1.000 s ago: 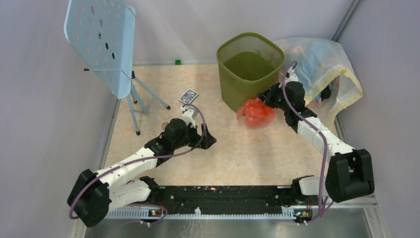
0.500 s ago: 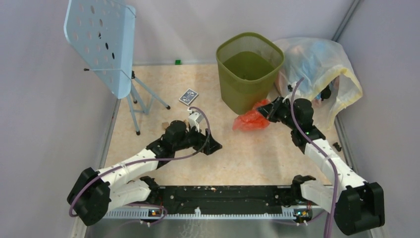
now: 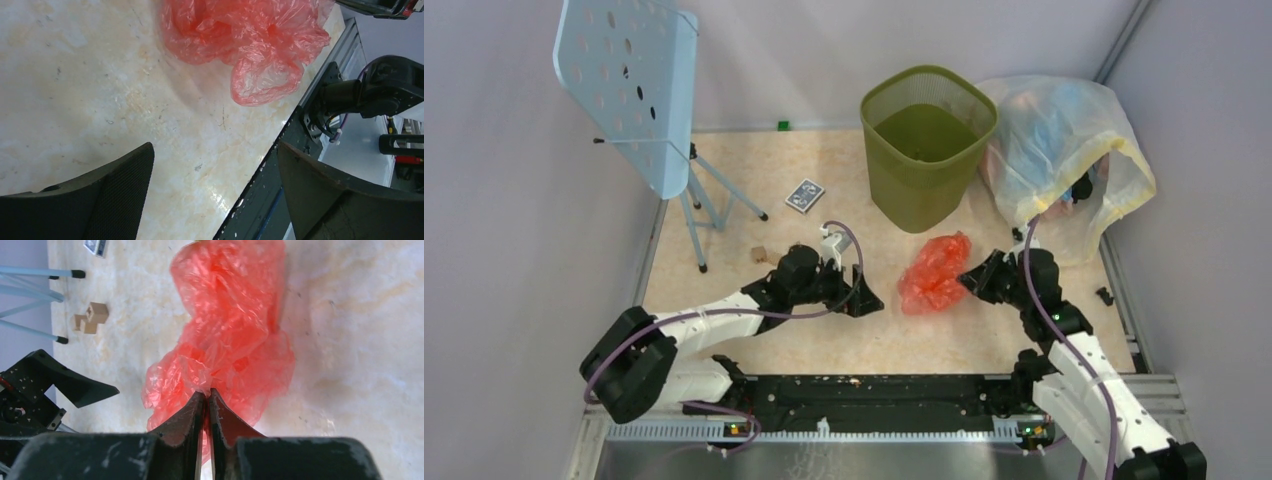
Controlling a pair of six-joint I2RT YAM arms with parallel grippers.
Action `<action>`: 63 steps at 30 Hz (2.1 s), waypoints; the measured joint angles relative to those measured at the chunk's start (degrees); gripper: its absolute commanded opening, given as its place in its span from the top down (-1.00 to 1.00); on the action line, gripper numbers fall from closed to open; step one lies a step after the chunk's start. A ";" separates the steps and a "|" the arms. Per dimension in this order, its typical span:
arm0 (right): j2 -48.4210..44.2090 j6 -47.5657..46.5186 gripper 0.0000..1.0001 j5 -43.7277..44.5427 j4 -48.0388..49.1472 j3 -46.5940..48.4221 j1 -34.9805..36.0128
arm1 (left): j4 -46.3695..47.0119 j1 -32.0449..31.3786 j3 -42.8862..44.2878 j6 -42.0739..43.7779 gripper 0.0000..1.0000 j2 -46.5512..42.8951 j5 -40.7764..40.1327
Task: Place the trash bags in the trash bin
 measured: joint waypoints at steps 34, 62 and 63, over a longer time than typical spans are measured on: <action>0.48 0.52 0.85 -1.25 -5.60 -5.60 0.00 | 12.52 -5.49 14.84 -4.02 1.00 30.69 4.37; -0.98 -0.90 0.23 -2.43 -6.16 10.69 0.04 | -24.70 2.01 13.57 3.91 0.91 -0.79 -19.58; 0.22 -2.16 0.07 -4.55 -5.44 12.13 0.04 | -25.14 2.01 14.78 4.28 0.91 -1.53 -19.19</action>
